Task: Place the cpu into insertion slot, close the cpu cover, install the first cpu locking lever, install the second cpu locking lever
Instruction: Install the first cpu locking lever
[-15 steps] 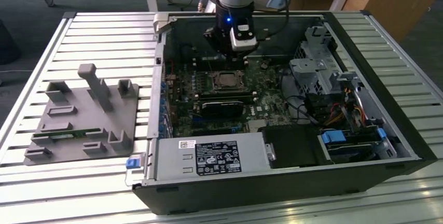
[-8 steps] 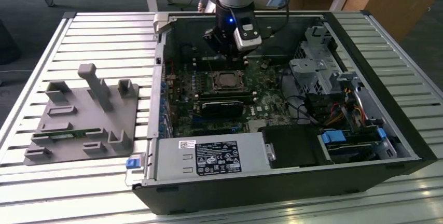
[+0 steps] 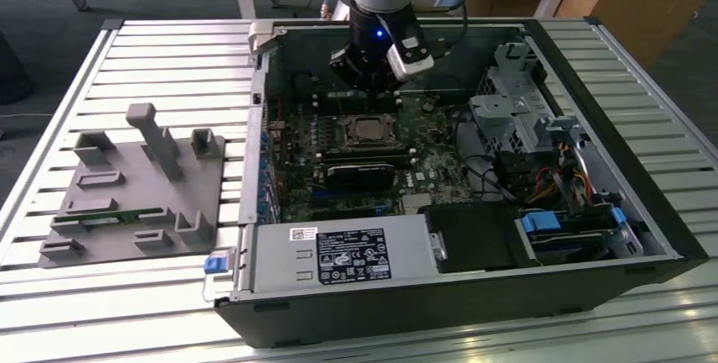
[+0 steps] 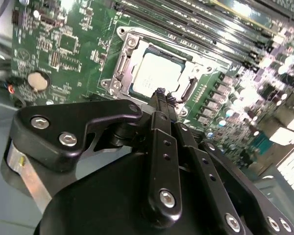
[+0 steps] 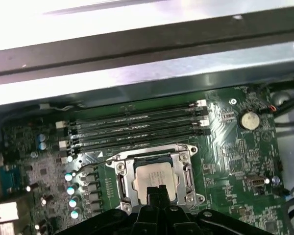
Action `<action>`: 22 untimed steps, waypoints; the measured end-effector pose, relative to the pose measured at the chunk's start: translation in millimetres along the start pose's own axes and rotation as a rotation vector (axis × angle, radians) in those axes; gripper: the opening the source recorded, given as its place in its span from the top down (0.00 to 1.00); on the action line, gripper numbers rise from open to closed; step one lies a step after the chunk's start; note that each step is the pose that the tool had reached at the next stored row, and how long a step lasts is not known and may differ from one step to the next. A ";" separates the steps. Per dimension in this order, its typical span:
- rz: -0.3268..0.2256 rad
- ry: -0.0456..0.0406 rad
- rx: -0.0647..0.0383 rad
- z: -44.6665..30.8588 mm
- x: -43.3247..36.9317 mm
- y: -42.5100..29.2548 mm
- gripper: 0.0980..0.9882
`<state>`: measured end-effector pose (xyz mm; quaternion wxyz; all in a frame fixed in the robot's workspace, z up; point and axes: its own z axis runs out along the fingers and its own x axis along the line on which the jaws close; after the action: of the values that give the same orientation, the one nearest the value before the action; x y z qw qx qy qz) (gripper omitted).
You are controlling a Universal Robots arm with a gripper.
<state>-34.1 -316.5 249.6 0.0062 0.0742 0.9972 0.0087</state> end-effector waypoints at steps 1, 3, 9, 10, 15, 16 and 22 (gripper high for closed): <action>-0.019 0.0004 0.000 0.1 0.0 0.0 0.99; -0.055 0.0010 -0.001 0.1 0.0 0.0 0.99; -0.146 0.0050 -0.030 0.6 0.0 0.0 0.99; -0.145 0.0062 -0.047 0.6 0.1 0.0 0.99; -0.145 0.0066 -0.050 0.8 8.0 -1.2 0.99; -0.145 0.0066 -0.050 0.8 10.1 -1.5 0.99; -0.145 0.0226 -0.049 0.8 16.0 -2.5 0.99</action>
<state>-50.3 -316.5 248.6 -0.0026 0.0016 0.9994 0.0334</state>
